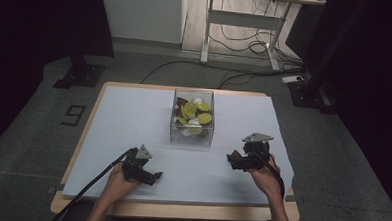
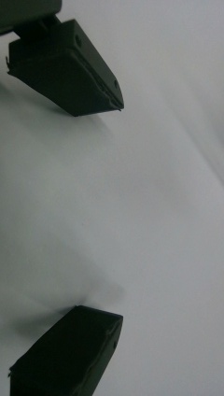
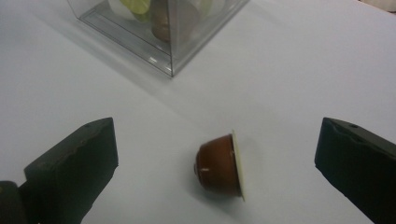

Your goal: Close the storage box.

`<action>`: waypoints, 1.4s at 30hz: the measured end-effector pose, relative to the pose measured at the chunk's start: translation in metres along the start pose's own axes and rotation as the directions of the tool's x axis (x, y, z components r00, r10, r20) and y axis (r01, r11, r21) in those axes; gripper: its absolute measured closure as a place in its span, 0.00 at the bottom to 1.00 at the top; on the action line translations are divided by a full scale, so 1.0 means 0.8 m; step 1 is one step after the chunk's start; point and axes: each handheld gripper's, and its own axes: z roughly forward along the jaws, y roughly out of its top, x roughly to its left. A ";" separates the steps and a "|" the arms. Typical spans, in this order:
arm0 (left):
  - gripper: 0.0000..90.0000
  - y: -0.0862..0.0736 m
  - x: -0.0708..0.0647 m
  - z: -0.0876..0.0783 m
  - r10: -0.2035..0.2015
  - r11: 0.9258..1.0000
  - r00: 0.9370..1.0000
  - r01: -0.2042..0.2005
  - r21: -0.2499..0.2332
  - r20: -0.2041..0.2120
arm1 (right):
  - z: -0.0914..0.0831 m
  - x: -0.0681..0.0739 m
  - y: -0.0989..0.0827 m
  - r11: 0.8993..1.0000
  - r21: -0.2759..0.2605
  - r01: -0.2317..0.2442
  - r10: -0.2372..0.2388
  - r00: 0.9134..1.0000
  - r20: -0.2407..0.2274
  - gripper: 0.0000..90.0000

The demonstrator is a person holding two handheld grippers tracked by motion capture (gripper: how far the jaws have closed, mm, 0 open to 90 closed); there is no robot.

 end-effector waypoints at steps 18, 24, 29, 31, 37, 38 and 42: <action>0.02 0.000 0.000 0.000 -0.001 1.000 1.000 0.001 -0.001 -0.001 | -0.011 -0.018 -0.036 0.999 -0.010 -0.038 0.039 0.998 0.041 0.00; 0.02 0.000 0.000 0.000 -0.001 1.000 1.000 0.001 -0.002 -0.001 | -0.007 -0.021 -0.050 0.999 0.007 -0.046 0.045 0.998 0.042 0.01; 0.02 0.000 0.000 0.000 -0.001 1.000 1.000 0.001 -0.001 -0.001 | -0.001 -0.022 -0.062 0.999 0.025 -0.046 0.045 0.998 0.039 0.01; 0.02 0.000 0.000 0.000 0.000 1.000 1.000 0.000 -0.001 -0.001 | 0.002 -0.021 -0.066 0.998 0.031 -0.047 0.046 0.998 0.038 0.01; 0.02 0.000 0.000 0.000 -0.002 1.000 1.000 0.002 -0.002 -0.001 | 0.013 -0.018 -0.073 0.997 0.059 -0.044 0.043 0.999 0.024 0.01; 0.02 0.000 0.000 0.000 -0.002 1.000 1.000 0.002 -0.002 -0.001 | 0.014 -0.018 -0.074 0.997 0.060 -0.041 0.040 0.999 0.024 0.01; 0.02 0.000 0.000 0.000 -0.001 1.000 1.000 0.001 -0.002 -0.002 | 0.018 -0.018 -0.079 0.997 0.070 -0.042 0.041 0.999 0.016 0.01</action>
